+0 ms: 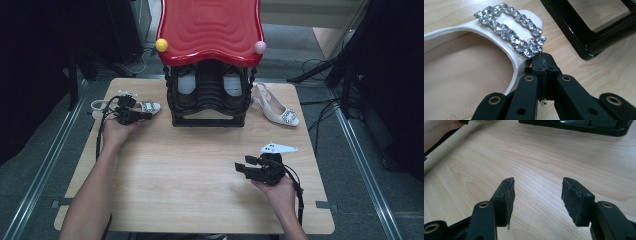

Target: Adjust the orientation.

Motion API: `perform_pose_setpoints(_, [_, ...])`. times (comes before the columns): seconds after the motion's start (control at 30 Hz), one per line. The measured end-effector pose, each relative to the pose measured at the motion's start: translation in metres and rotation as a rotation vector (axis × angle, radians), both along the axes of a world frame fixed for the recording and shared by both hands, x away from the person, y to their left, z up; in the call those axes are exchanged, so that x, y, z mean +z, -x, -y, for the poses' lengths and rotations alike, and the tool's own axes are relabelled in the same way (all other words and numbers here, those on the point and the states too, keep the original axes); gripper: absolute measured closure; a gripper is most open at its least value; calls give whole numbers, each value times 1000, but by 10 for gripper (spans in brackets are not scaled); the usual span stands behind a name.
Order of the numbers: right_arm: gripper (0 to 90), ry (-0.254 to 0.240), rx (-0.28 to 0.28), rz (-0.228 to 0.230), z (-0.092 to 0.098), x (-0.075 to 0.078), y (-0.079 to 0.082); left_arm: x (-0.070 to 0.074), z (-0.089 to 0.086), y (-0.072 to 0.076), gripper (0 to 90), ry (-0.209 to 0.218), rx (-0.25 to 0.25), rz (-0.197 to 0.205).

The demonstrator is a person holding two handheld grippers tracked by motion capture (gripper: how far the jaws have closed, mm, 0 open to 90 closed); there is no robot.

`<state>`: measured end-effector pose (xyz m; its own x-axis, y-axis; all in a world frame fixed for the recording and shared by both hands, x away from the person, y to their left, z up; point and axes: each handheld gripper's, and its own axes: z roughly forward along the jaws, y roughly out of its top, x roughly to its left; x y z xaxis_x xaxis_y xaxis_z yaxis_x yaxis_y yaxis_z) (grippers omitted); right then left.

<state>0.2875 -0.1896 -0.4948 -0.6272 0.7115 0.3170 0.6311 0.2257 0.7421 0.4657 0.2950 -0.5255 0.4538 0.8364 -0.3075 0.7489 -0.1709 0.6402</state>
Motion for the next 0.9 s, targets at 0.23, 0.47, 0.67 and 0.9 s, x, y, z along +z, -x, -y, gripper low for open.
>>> perform_pose_setpoints(0.23, [445,4,-20,-3,5,-1,5,0,7,-8,900,-4,48,4])
perform_pose_setpoints(0.47, [445,3,-41,-2,11,-2,8,1,8,-13,900,26,46,-26])
perform_pose_setpoints(0.67, [445,-1,-36,-6,10,-1,6,18,-3,-2,900,72,39,-8])
perform_pose_setpoints(0.9, [445,2,12,-4,-1,-1,-2,43,-23,16,900,45,63,9])
